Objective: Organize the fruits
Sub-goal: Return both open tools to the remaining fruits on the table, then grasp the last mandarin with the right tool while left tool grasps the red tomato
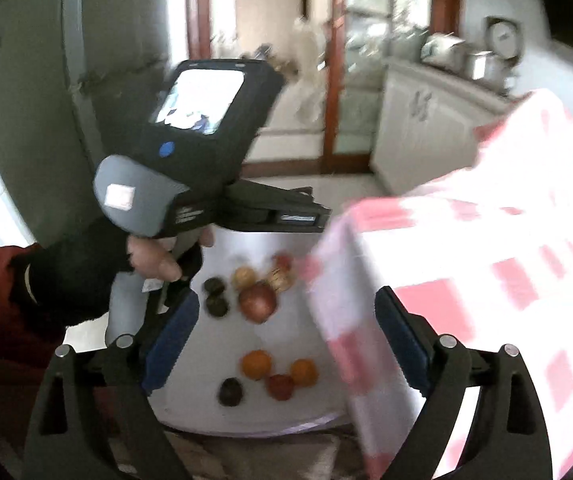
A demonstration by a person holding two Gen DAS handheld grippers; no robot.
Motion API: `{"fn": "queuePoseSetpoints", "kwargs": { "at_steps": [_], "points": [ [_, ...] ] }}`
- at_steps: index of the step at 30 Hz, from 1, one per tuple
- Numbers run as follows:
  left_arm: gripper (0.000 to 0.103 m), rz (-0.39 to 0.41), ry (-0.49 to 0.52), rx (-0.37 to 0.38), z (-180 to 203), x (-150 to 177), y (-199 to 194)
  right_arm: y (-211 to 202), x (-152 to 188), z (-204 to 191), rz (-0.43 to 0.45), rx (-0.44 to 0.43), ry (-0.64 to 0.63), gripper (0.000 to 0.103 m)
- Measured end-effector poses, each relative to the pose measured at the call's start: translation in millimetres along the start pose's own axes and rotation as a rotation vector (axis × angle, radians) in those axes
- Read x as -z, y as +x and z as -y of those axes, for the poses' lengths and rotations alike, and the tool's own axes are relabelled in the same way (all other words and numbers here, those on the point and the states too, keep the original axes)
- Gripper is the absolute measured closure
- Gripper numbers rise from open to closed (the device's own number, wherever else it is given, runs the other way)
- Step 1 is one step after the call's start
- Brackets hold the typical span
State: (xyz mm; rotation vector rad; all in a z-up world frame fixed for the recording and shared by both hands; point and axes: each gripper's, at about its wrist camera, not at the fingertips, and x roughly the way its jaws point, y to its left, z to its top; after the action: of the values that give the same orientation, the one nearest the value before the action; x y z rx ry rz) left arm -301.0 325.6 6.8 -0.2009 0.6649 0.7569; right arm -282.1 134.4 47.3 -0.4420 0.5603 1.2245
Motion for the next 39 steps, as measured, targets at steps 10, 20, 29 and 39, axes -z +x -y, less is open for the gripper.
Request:
{"fn": "queuePoseSetpoints", "kwargs": {
  "at_steps": [10, 20, 29, 39],
  "points": [
    [0.002, 0.106, 0.315, 0.327, 180.7, -27.8, -65.5, -117.2, 61.6, 137.7, 0.161, 0.287, 0.369, 0.016],
    [0.002, -0.032, 0.366, 0.586, 375.8, -46.7, -50.6, -199.2, 131.6, 270.4, 0.17, 0.604, 0.603, 0.016],
    [0.002, -0.129, 0.155, 0.627, 503.2, -85.4, 19.4, -217.6, 170.2, 387.0, 0.129, 0.707, 0.833, 0.016],
    [0.002, -0.184, -0.121, 0.685, 509.5, -116.6, 81.4, -185.3, 172.4, 470.6, 0.105, 0.74, 0.933, 0.016]
  ]
}}
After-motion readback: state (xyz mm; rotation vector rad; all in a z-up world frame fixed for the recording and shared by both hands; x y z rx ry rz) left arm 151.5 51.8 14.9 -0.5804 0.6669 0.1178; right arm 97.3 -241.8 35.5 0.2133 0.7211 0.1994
